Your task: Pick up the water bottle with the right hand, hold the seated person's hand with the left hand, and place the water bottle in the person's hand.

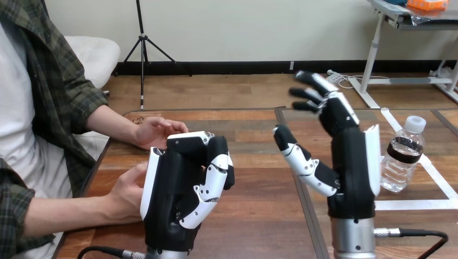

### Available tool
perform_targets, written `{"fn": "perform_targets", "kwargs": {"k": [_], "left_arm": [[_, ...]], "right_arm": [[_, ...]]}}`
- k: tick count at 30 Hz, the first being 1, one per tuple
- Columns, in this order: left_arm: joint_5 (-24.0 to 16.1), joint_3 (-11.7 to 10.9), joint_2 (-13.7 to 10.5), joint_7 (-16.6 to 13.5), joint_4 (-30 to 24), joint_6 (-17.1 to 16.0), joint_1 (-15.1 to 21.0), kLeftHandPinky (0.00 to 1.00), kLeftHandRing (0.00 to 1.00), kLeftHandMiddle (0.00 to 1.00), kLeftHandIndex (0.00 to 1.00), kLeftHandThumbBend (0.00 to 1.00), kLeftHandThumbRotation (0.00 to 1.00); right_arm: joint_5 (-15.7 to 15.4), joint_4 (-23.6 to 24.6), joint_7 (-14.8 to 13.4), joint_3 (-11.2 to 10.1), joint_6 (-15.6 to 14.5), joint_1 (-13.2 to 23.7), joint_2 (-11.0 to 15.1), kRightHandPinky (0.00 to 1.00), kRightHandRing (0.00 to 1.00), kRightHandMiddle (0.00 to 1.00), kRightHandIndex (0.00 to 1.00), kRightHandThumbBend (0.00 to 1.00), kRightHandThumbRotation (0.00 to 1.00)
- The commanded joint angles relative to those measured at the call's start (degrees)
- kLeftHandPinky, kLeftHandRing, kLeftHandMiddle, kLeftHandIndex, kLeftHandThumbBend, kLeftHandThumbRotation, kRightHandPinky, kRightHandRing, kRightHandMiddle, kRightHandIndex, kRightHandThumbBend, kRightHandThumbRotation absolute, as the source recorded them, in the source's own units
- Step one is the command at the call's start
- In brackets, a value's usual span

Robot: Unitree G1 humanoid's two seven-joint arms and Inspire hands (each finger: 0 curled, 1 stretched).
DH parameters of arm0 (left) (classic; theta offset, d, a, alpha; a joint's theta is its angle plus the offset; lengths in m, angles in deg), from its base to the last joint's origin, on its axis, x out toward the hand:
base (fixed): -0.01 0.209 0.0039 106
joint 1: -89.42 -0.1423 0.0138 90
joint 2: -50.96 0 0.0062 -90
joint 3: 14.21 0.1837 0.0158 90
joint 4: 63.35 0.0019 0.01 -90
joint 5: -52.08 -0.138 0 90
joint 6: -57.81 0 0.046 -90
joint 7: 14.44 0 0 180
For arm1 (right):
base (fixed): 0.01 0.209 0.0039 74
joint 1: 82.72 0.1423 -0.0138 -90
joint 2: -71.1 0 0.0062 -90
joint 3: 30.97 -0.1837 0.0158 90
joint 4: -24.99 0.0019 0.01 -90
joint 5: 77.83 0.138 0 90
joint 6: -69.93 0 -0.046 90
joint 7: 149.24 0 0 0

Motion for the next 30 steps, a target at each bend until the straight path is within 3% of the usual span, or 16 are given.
{"fn": "perform_targets", "kwargs": {"k": [1, 18, 30], "left_arm": [[0.03, -0.23, 3.31, -0.09, 0.33, -0.98, 4.49, 0.08, 0.11, 0.2, 0.24, 0.0, 0.0], [0.27, -0.41, 2.84, 0.28, 0.71, -1.19, 5.02, 0.08, 0.11, 0.2, 0.24, 0.0, 0.0], [0.9, -0.48, 2.69, 0.86, 0.95, -1.11, 5.25, 0.08, 0.11, 0.2, 0.25, 0.0, 0.0]], "right_arm": [[-0.52, 0.63, -1.27, -0.68, -0.08, 4.63, 0.96, 0.79, 0.88, 0.89, 0.85, 0.64, 0.39], [0.29, -0.22, -3.02, -1.08, 1.0, 5.59, 2.73, 0.91, 0.95, 0.95, 0.9, 0.65, 0.42], [-2.26, -0.41, -6.5, -2.54, 0.14, 5.99, 2.83, 0.93, 0.97, 0.96, 0.91, 0.69, 0.49]]}}
